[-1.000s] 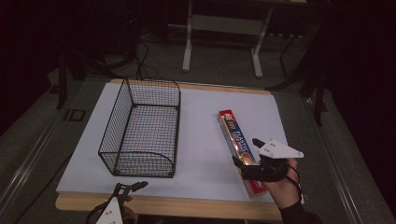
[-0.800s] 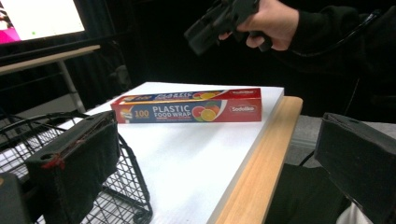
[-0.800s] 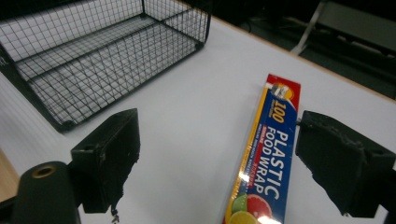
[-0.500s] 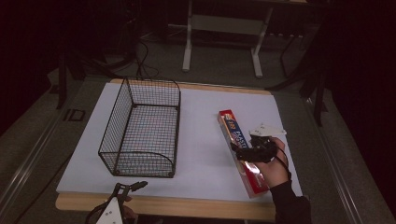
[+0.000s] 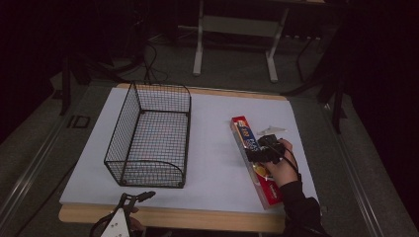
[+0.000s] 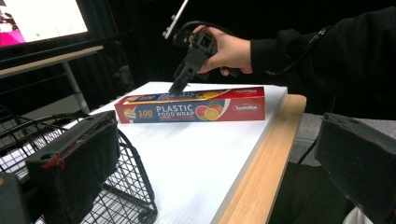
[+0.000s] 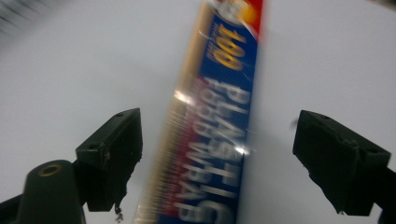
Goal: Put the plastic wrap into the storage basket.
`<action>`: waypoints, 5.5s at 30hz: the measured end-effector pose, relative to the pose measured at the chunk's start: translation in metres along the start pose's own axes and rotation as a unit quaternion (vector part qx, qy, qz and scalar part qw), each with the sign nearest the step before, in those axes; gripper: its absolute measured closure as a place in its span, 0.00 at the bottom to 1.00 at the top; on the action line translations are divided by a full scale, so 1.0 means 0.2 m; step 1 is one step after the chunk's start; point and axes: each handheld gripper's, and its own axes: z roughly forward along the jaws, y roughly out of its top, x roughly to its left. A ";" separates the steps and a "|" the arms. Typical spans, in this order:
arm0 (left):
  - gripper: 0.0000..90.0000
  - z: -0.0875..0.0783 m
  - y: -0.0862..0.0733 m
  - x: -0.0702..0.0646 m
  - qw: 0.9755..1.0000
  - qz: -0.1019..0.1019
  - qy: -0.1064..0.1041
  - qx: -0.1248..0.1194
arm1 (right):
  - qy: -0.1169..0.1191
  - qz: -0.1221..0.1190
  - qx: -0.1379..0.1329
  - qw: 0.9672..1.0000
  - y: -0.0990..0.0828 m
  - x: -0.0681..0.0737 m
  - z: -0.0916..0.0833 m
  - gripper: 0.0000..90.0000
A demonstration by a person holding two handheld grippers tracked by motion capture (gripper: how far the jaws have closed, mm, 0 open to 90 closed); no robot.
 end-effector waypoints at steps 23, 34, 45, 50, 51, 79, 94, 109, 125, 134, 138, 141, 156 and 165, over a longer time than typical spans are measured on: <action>0.01 0.00 -0.01 0.00 1.000 0.012 0.001 0.011 | 0.018 0.058 0.216 0.974 0.11 0.02 0.25 0.34; 0.01 0.00 -0.01 0.00 1.000 0.012 0.001 0.010 | 0.010 0.054 0.256 0.965 0.15 0.03 0.25 0.43; 0.01 -0.01 -0.01 0.00 1.000 0.007 0.002 0.008 | 0.007 0.044 0.221 0.974 0.29 0.04 0.10 0.44; 0.01 -0.01 -0.01 0.00 1.000 0.007 0.002 0.006 | -0.004 0.036 0.204 0.978 0.39 0.04 0.01 0.44; 0.01 -0.01 -0.01 0.00 1.000 0.008 0.002 0.006 | -0.006 0.037 0.201 0.979 0.40 0.04 -0.01 0.44; 0.01 -0.01 -0.01 -0.01 1.000 0.008 -0.006 0.005 | -0.022 0.033 0.094 0.995 0.95 0.25 -0.37 0.44; 0.01 -0.02 -0.01 -0.01 1.000 0.009 -0.006 0.003 | -0.002 -0.007 0.058 0.998 1.13 0.47 -0.44 0.44; 0.01 -0.02 -0.01 -0.01 1.000 0.008 -0.011 0.001 | 0.025 -0.028 0.026 0.999 1.30 0.72 -0.43 0.44; 0.01 -0.04 0.00 -0.02 1.000 0.010 -0.010 -0.006 | 0.079 -0.058 -0.031 0.995 1.31 1.03 -0.31 0.44; 0.01 -0.04 0.00 -0.02 1.000 0.007 -0.015 -0.006 | 0.095 -0.065 -0.062 0.991 1.29 1.12 -0.22 0.44; 0.01 -0.04 0.00 -0.02 1.000 0.004 -0.017 -0.004 | 0.119 -0.068 -0.068 0.988 1.27 1.20 -0.15 0.43; 0.01 -0.04 0.00 -0.02 1.000 0.005 -0.018 -0.007 | 0.122 -0.068 -0.072 0.988 1.24 1.24 -0.11 0.43; 0.01 -0.04 0.01 -0.02 1.000 0.006 -0.018 -0.006 | 0.128 -0.027 -0.061 0.990 1.12 1.27 0.11 0.43; 0.01 -0.04 0.01 -0.02 1.000 0.006 -0.016 -0.007 | 0.128 -0.001 -0.014 0.992 1.05 1.25 0.26 0.43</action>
